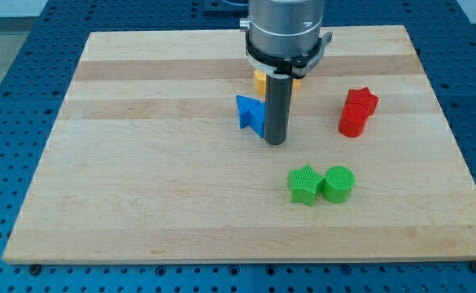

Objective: Slide the bleu cube vertical to the yellow hexagon

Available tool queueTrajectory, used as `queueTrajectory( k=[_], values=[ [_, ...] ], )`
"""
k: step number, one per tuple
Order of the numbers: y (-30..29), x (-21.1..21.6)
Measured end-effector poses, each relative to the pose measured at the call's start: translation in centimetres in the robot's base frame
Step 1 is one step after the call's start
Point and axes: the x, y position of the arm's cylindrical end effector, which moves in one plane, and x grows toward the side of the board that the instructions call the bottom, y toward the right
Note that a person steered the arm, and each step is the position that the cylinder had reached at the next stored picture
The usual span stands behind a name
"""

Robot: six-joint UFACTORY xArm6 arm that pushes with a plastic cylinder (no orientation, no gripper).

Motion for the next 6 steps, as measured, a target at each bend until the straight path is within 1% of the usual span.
queueTrajectory(
  k=[2,3,5,6],
  values=[
    [0.7,-0.1],
    [4.2,0.3],
    [12.6,5.4],
    [11.8,7.6]
  ],
)
